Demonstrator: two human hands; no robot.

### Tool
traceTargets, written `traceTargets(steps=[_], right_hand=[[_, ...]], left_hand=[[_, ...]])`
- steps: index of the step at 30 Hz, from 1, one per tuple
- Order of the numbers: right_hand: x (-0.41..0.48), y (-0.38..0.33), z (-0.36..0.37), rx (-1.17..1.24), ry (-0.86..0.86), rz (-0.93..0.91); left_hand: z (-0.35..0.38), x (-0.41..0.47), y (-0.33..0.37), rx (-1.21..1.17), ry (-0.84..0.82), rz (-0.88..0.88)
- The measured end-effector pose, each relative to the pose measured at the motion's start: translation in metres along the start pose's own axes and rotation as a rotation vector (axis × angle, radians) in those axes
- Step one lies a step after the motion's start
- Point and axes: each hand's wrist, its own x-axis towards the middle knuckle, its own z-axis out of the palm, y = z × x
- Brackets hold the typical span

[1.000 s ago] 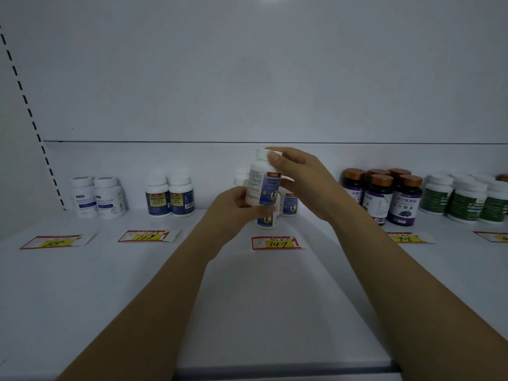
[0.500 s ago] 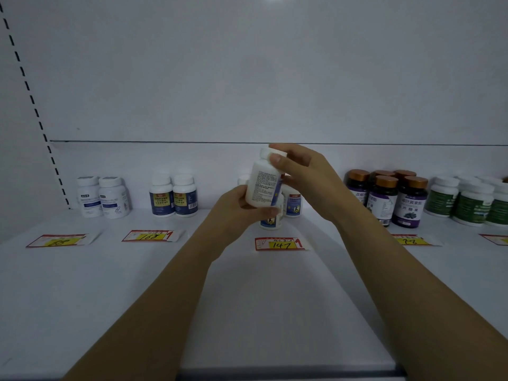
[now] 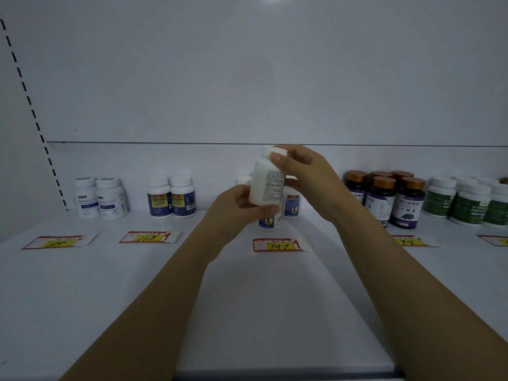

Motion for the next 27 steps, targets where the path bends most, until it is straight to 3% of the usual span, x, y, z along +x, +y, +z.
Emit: traceTargets(steps=[6,12,15,20,27], right_hand=[[0.0,-0.001,-0.001,0.215,-0.137,0.027],[-0.001,0.003,0.007,-0.117,0.023,-0.009],[0.001,0.004,0.001,-0.043,0.041,-0.003],[0.0,0.001,-0.004,0.24,-0.1,0.046],[-0.004,0.002,0.007,-0.042,-0.043,0.033]], left_hand=[[0.0,0.001,0.002,-0.071,-0.028,-0.046],[0.004,-0.001,0.001,0.145,0.152,0.053],[0.003,0.0,0.001,0.111,0.077,0.008],[0.001,-0.002,0.002,-0.049,-0.082,-0.061],[0.003,0.002,-0.004,0.105,0.141,0.077]])
